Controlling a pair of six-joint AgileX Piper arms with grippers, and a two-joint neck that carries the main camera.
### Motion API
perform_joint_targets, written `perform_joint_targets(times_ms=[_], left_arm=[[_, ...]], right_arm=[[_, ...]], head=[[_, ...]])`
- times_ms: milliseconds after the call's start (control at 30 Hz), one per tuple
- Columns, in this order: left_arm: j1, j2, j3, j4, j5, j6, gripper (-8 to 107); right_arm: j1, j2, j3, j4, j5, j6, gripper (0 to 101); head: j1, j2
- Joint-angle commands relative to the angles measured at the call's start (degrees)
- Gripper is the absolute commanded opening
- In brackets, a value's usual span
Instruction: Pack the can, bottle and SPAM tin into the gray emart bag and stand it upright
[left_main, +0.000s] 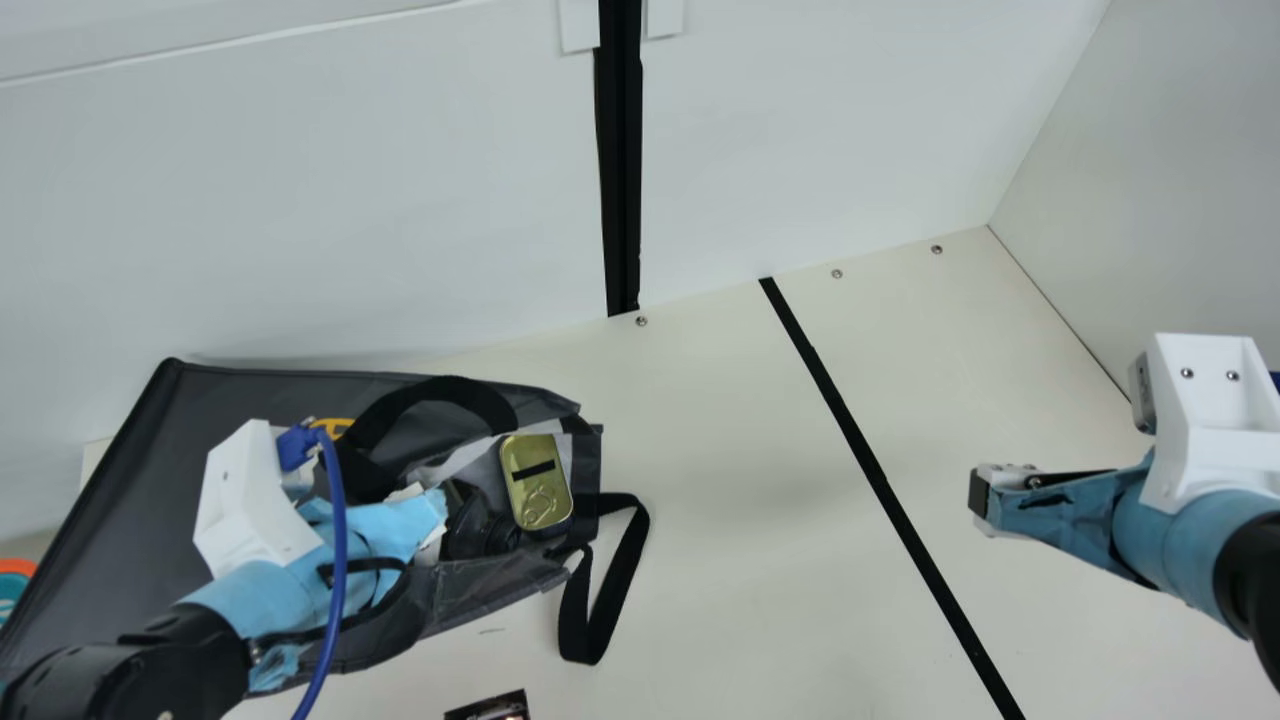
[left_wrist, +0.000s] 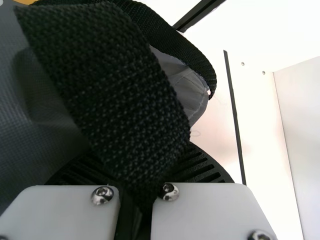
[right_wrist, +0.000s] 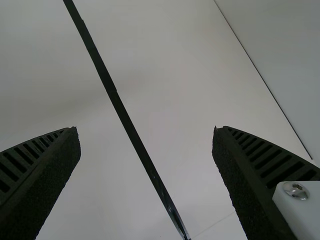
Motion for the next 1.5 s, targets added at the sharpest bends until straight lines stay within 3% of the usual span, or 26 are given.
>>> perform_joint_targets(times_ms=[0,1467], left_arm=[[0.00,0.00,0.00,0.00,0.00,0.00,-8],[0.00,0.00,0.00,0.00,0.00,0.00,-8]], right_arm=[[-0.07,-0.16,0.31,-0.14,-0.08,0.26,95],[-4.02,-5.10,2.63,5.24,-0.08,-5.42,95]], head=[[-1.30,-0.14],[-1.30,-0.14]])
